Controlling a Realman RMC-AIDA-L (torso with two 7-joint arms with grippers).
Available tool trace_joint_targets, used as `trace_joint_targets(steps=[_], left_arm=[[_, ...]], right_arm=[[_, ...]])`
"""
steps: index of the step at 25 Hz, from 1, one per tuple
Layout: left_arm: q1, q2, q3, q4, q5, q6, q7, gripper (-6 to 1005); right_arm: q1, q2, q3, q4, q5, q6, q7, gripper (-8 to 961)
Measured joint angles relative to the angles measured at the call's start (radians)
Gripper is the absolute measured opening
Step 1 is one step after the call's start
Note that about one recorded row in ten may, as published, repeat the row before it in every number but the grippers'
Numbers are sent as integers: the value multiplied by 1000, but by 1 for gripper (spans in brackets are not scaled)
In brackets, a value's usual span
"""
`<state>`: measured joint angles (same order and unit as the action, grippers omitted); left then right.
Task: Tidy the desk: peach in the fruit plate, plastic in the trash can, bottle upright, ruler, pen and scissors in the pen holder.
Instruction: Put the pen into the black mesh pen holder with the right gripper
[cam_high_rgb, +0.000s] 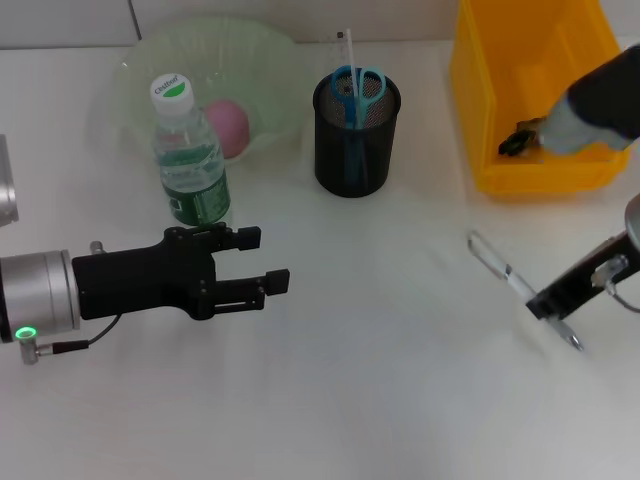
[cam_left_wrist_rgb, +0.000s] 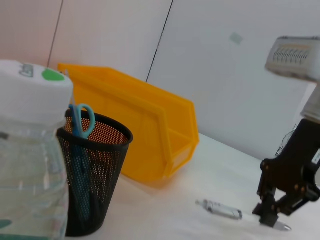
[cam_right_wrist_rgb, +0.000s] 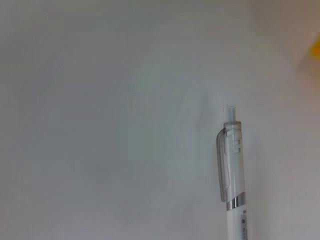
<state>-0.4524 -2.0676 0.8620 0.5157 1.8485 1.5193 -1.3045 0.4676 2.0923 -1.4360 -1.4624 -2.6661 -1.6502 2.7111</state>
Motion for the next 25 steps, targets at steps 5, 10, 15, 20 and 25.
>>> trace_joint_targets(steps=[5,10,15,20,25], left_arm=[[1,1,-1,1,-7,15,-3,779],[3,1,-2,1,-11,18,2,779],[-2,1,0,1,-12,21,4,780],[-4,0,0,0,-12,26,-4,779],[-4,-1,0,-6,-13,29,-5,780]], right_arm=[[-51,0,181,-113,173,-4,-78,108],[-108,-6,344,-64,585,127,-306,108],[-74,-10,350,291,1084,329,-762,108],[81,-9,349,775,1424,424,-1229,107],[194,-1,344,1075,1573,508,-1587,107]])
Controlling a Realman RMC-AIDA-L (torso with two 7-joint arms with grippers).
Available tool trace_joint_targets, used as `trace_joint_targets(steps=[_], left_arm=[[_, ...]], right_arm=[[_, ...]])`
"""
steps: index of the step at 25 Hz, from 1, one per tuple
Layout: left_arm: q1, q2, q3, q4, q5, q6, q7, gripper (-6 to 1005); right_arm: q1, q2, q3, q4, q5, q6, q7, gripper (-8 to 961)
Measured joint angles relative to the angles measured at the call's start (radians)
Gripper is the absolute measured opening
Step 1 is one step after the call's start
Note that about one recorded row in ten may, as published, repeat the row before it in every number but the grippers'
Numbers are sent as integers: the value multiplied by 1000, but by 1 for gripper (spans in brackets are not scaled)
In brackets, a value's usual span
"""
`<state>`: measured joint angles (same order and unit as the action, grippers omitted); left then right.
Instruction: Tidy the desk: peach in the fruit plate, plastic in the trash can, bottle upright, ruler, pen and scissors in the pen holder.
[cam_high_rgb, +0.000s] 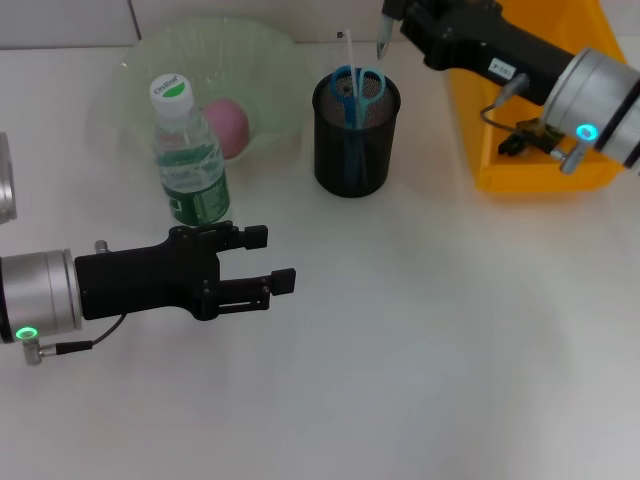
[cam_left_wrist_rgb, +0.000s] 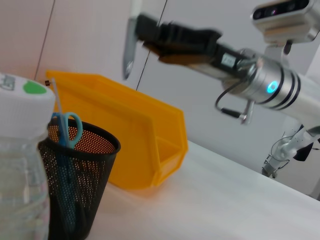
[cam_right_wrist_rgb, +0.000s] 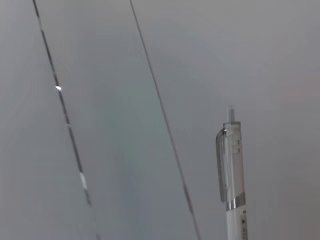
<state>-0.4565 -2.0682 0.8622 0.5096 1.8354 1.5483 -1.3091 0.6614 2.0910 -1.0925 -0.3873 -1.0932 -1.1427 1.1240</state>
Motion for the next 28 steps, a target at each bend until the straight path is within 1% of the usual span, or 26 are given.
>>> trace_joint_targets(steps=[1,2,5,7,15,17,20,21,22,24,26,28], left_arm=[[1,0,0,0,-1,0,0,780],[2,-1,0,-1,-1,0,0,780],[3,-1,0,-3,-9,0,0,780],[4,-1,0,-3,-13,0,-1,780],[4,-1,0,-4,-18,0,-1,779],[6,-1,0,-3,-23,1,-1,780],[7,-1,0,-4,-25,7,-1,780],[7,-1,0,-4,-25,7,-1,780],[9,1,0,-5,-26,13,-1,780],[14,2,0,-5,-26,23,2,780],[22,4,0,1,-26,46,11,780],[31,6,-1,7,-26,88,29,779]], right_arm=[[24,2,-3,85,52,19,-103,107],[24,2,-3,85,52,19,-103,107],[47,3,-5,166,103,24,-198,107],[49,3,-7,176,111,18,-227,107],[38,3,-12,179,115,-3,-238,220],[31,3,-7,180,116,-18,-238,317],[0,2,-1,168,117,-75,-222,463],[-40,-4,-2,133,117,-136,-179,497],[-40,-4,-2,133,117,-136,-179,531],[-91,-11,-7,84,114,-203,-118,599],[-154,-24,-10,26,90,-279,-15,667],[-207,-44,-11,-28,22,-353,85,675]])
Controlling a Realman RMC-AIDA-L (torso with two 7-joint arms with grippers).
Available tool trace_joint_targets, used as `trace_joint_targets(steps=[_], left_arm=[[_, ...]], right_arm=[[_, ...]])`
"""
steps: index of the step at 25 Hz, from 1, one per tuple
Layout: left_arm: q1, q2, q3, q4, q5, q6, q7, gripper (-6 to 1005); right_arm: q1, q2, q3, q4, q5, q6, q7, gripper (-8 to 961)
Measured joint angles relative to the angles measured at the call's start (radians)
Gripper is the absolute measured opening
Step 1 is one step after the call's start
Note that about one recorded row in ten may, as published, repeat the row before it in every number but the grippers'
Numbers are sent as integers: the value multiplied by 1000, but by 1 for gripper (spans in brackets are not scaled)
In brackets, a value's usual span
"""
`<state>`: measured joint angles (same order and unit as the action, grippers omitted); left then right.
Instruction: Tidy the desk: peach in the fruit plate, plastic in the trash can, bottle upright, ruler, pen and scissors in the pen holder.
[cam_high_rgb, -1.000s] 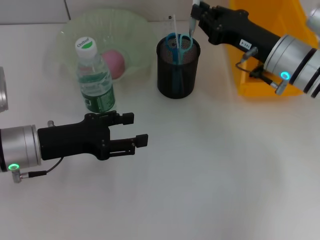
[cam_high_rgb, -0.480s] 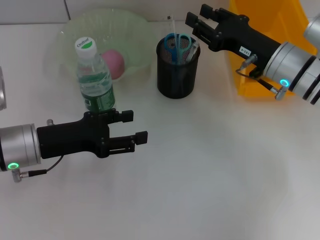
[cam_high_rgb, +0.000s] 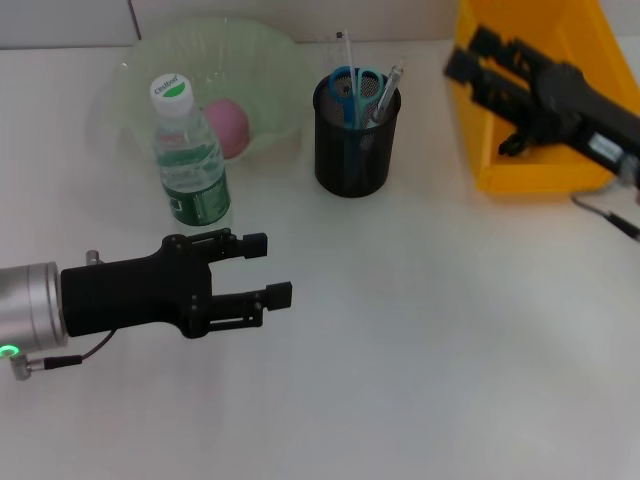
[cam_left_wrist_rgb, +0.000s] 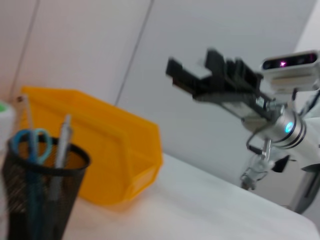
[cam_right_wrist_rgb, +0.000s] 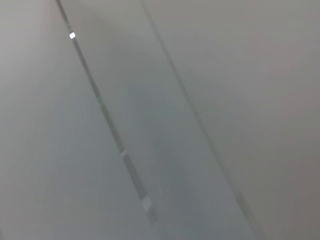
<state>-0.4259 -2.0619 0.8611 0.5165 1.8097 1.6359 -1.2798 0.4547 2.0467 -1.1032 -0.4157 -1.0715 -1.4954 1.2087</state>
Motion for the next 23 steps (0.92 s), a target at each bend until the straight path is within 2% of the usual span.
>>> trace_joint_targets(steps=[2,3,4,7,9,13,23], left_arm=[[4,2,-2,3,0,25,11,779],[9,4,-6,8,0,54,20,779],[11,5,-9,11,-1,71,22,779],[14,9,-11,16,0,113,22,779],[15,10,-11,17,0,125,22,779],[21,7,-11,17,0,145,22,780],[32,0,-44,4,-2,158,23,788]], right_arm=[[-39,-27,4,-47,-134,-80,77,684],[-55,-52,10,-64,-292,-157,115,688],[-55,-52,10,-64,-292,-157,115,688],[-65,-69,56,-30,-455,-252,123,688],[-82,-69,98,-15,-495,-299,119,688],[-106,-64,113,-35,-538,-333,114,688],[-81,-61,111,-35,-571,-336,119,688]])
